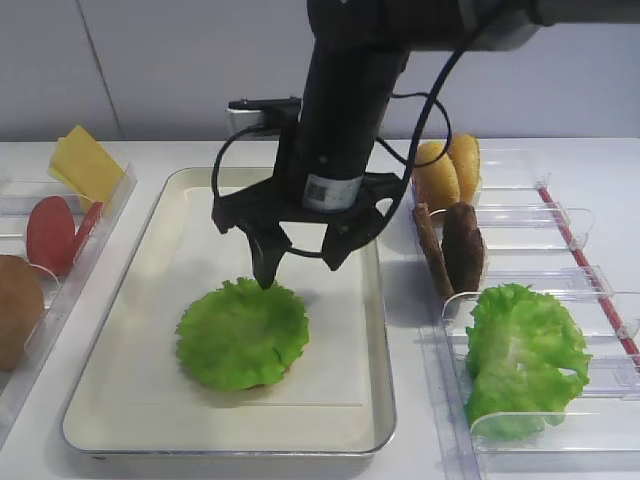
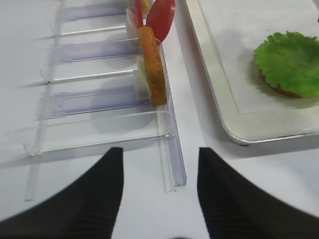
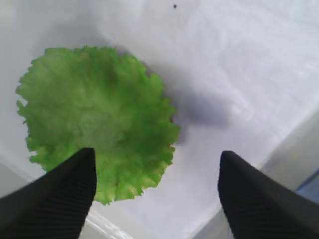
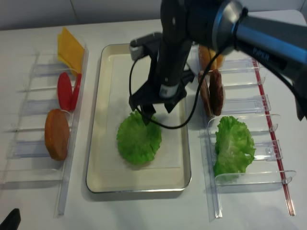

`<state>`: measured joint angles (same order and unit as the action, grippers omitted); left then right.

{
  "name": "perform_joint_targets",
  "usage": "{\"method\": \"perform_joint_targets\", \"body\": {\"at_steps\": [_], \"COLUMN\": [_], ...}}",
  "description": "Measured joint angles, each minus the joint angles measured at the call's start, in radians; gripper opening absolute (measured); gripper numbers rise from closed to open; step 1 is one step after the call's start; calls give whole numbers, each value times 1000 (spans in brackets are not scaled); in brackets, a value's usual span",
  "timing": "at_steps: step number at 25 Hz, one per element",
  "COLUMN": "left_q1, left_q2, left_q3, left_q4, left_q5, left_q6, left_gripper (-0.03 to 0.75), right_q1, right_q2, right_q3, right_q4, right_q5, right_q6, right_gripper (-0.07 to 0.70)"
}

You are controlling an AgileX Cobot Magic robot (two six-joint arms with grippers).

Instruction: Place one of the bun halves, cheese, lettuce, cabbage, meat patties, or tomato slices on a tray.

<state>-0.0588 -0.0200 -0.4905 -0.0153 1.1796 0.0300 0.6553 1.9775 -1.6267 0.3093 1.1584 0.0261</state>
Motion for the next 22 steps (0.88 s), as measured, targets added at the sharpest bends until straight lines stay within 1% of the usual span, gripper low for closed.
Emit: {"method": "perform_joint_targets", "body": {"at_steps": [1, 3, 7, 9, 14, 16, 22], "left_q1": [0, 0, 0, 0, 0, 0, 0], "left_q2": [0, 0, 0, 0, 0, 0, 0], "left_q3": [0, 0, 0, 0, 0, 0, 0], "left_q4": [0, 0, 0, 0, 0, 0, 0], "left_q5": [0, 0, 0, 0, 0, 0, 0], "left_q6": [0, 0, 0, 0, 0, 0, 0], "left_gripper": [323, 323, 323, 323, 323, 323, 323], "right_q1": [0, 0, 0, 0, -2, -21, -127], "right_q2": [0, 0, -7, -18, -63, -90, -219], "right_q3": [-23, -76, -132, -134, -134, -134, -130], "right_q4": [-9, -33, -57, -71, -152, -158, -174], "right_q5": [28, 55, 66, 67, 75, 75, 80], "right_q6": [10, 28, 39, 39, 72, 81, 86], "right_gripper": [524, 521, 506, 505, 505, 505, 505]}}
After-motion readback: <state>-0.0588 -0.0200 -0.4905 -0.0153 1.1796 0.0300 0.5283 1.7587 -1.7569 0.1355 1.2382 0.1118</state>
